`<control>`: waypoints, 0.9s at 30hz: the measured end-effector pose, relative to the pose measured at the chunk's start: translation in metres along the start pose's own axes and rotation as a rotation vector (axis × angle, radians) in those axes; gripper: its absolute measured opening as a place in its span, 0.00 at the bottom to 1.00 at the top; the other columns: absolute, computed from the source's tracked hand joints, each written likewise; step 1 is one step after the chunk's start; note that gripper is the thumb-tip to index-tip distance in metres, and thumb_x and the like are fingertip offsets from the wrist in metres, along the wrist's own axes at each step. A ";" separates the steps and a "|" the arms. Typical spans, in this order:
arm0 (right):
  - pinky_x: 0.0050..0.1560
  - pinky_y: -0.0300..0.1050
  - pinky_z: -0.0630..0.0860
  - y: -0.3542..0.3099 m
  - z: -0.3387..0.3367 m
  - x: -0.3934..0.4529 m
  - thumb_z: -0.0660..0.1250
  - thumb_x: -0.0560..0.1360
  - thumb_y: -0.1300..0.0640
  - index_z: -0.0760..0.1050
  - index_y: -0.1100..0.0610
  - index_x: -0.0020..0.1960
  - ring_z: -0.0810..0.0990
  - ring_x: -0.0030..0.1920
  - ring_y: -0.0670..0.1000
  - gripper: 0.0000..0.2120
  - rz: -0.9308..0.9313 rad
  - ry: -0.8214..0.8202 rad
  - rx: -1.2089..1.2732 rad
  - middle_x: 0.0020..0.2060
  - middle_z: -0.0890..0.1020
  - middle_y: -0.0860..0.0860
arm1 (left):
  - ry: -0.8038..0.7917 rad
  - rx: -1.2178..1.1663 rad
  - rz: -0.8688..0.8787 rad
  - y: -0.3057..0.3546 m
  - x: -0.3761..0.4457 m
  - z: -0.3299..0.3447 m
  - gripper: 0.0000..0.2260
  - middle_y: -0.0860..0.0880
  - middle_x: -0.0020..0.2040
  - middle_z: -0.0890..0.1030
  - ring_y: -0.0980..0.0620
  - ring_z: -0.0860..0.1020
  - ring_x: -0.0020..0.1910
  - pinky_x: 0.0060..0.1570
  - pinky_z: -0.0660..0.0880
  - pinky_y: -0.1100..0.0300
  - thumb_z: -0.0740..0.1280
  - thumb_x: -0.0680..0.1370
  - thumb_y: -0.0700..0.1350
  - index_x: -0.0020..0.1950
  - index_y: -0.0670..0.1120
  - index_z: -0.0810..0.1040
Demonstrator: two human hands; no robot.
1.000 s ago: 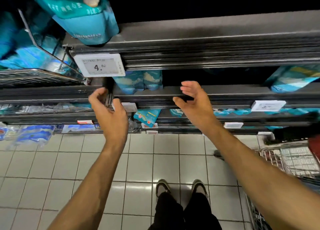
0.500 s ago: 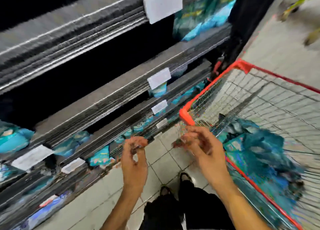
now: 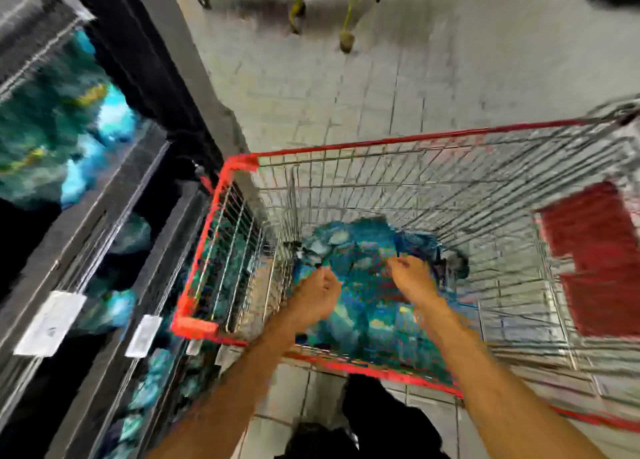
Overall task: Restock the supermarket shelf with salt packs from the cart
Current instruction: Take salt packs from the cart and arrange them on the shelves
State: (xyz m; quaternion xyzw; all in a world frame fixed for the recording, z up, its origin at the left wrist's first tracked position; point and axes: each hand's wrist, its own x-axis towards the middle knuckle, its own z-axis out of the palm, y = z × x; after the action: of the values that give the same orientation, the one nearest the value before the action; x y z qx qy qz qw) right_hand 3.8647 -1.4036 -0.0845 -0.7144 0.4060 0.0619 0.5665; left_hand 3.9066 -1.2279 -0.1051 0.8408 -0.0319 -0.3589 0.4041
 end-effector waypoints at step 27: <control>0.51 0.50 0.79 0.218 0.048 0.132 0.78 0.68 0.52 0.83 0.59 0.53 0.84 0.52 0.59 0.17 0.529 -0.134 -0.281 0.49 0.85 0.59 | 0.072 0.494 -0.432 -0.133 0.150 0.122 0.53 0.43 0.64 0.77 0.41 0.76 0.63 0.57 0.76 0.45 0.77 0.49 0.72 0.65 0.44 0.71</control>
State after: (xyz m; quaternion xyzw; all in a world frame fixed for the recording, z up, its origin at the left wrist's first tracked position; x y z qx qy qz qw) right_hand 3.8282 -1.4355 -0.3397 -0.6496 0.5269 0.3100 0.4518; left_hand 3.9093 -1.2697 -0.3358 0.9128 0.0754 -0.3877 0.1036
